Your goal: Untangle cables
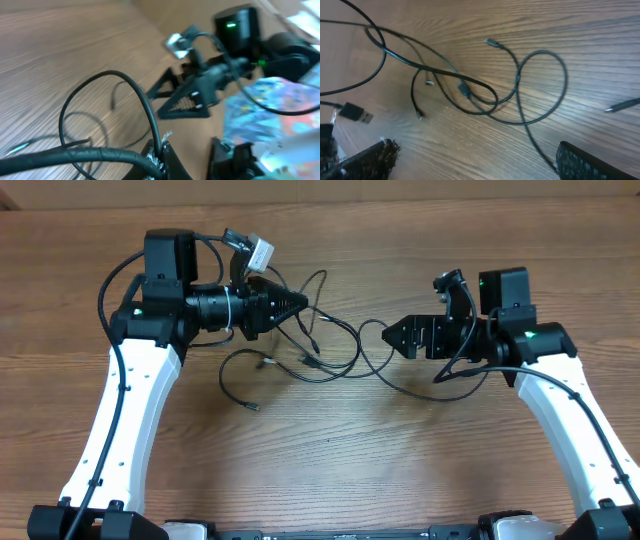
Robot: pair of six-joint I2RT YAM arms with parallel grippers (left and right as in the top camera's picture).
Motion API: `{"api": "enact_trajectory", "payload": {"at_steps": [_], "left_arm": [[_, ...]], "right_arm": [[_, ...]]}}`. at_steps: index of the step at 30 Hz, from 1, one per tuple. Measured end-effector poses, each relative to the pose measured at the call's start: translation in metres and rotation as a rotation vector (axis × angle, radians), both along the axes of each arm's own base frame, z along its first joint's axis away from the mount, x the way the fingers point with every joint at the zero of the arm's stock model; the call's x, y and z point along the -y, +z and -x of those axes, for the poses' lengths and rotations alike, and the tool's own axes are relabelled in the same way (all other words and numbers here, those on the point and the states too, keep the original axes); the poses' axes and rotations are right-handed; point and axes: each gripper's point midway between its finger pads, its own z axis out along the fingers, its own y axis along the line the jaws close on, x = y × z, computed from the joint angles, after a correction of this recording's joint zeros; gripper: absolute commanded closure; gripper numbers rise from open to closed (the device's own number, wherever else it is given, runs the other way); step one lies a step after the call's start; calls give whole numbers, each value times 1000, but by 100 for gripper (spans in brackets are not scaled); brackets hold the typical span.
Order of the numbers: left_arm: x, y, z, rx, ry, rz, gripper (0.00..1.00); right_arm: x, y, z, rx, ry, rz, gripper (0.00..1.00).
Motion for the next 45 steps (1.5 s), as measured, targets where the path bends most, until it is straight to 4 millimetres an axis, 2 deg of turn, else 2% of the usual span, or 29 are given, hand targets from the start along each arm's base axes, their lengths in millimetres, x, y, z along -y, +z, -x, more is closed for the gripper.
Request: {"api": "enact_trajectory", "payload": {"at_steps": [5,14,19,23,25,28,33,36,39,42,45], "left_arm": [[7,15,11,19,-83,79,96],[21,34,38,11,-232,192,96],[41,39,55,26,-324,214,96],[53,42,65,46,-377,223,96],[58,43,69,48,-396,226,96],[60,43,71,50,-404,228,96],[60,42,70,50,-399,223,96],[60,38,66,46,-373,200,96],[60,31,60,39,-339,168,83],[59,27,59,16,-318,149,83],[58,17,54,-15,-273,103,91]], "right_arm": [[-18,11,-4,60,54,-39,0],[-54,51,-16,230,154,-179,1],[-74,59,-11,259,201,-205,11],[-82,61,-11,274,203,-198,22],[-81,61,-15,281,181,-189,36],[-79,60,-20,281,144,-177,66],[-66,47,-26,228,44,-119,96],[-53,30,-25,136,-55,-63,96],[-40,13,-21,57,-147,0,96],[-19,-10,-20,-26,-256,91,96],[-8,-26,-19,-80,-316,143,96]]}}
